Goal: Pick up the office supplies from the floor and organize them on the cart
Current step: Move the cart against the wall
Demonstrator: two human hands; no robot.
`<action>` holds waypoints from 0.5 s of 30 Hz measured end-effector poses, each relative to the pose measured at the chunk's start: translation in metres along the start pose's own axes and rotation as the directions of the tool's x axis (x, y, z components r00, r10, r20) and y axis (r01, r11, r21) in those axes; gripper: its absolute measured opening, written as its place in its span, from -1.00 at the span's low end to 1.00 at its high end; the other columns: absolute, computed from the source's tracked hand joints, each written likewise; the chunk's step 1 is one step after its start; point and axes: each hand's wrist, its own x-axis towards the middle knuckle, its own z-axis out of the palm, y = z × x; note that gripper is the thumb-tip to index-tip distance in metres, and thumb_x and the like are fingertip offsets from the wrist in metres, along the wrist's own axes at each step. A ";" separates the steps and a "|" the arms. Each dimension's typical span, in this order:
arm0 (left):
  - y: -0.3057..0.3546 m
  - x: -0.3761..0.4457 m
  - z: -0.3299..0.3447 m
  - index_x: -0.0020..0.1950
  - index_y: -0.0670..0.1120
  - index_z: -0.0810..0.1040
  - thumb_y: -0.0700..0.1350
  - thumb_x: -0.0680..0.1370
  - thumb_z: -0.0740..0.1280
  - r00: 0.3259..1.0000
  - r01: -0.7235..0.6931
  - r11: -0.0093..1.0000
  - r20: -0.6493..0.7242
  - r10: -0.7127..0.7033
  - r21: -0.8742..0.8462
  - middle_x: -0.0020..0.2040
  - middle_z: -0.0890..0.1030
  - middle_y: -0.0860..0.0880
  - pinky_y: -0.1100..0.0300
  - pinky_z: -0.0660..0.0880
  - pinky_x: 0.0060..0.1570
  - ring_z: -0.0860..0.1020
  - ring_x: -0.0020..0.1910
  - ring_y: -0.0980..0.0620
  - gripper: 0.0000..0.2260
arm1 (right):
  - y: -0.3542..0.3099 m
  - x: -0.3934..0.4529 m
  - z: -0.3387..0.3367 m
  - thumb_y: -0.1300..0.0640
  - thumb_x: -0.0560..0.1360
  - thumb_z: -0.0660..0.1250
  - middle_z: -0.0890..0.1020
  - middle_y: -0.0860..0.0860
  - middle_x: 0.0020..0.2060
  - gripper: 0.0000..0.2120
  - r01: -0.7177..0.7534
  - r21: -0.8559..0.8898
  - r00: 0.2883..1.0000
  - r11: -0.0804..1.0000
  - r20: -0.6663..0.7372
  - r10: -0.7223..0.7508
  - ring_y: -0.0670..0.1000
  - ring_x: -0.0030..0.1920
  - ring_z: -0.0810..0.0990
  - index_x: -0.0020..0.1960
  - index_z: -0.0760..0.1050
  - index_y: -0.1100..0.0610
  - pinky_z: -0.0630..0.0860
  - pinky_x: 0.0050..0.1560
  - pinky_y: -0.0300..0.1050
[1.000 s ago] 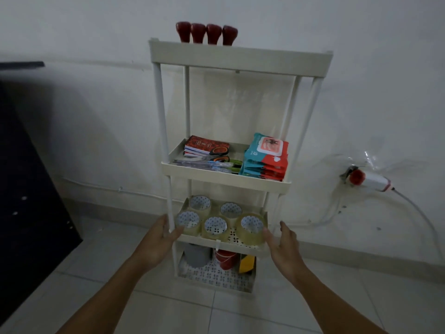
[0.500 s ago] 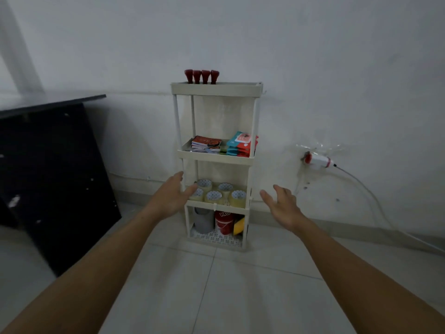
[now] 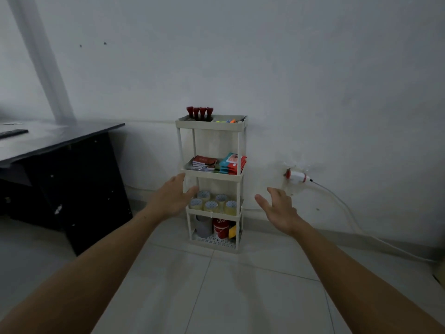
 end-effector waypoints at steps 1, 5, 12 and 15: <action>0.009 0.001 -0.014 0.54 -0.13 0.21 0.10 0.64 0.21 1.000 0.009 1.000 0.019 -0.009 -0.003 0.49 0.37 -0.12 -0.02 0.33 0.35 0.37 0.42 -0.10 -0.45 | -0.011 0.001 -0.013 -0.26 0.62 0.05 0.14 0.04 0.57 -0.35 -0.002 -0.011 1.000 1.000 0.020 0.002 0.11 0.54 0.11 0.58 0.10 0.09 0.14 0.44 0.17; 0.045 0.007 -0.076 0.52 -0.14 0.24 0.07 0.65 0.21 0.996 0.061 0.997 0.062 -0.059 -0.038 0.47 0.38 -0.12 0.03 0.33 0.32 0.39 0.40 -0.10 -0.49 | -0.067 0.007 -0.067 -0.25 0.62 0.06 0.13 0.04 0.57 -0.35 0.017 -0.001 0.998 1.000 0.067 -0.017 0.12 0.54 0.10 0.58 0.10 0.08 0.15 0.45 0.17; 0.088 0.022 -0.177 0.54 -0.12 0.24 0.10 0.63 0.22 0.977 0.150 0.989 0.152 -0.147 -0.008 0.45 0.40 -0.13 0.01 0.33 0.38 0.40 0.40 -0.10 -0.46 | -0.156 0.012 -0.149 -0.23 0.63 0.08 0.15 0.03 0.55 -0.40 0.010 0.011 0.982 1.000 0.190 -0.012 0.10 0.53 0.12 0.56 0.13 0.06 0.19 0.42 0.13; 0.108 0.028 -0.217 0.54 -0.10 0.23 0.13 0.62 0.22 0.964 0.187 0.982 0.188 -0.186 0.014 0.44 0.41 -0.12 -0.07 0.35 0.37 0.41 0.39 -0.11 -0.44 | -0.184 0.015 -0.185 -0.23 0.63 0.09 0.16 0.03 0.55 -0.39 -0.024 0.009 0.975 1.000 0.223 0.021 0.11 0.52 0.13 0.56 0.13 0.06 0.19 0.41 0.13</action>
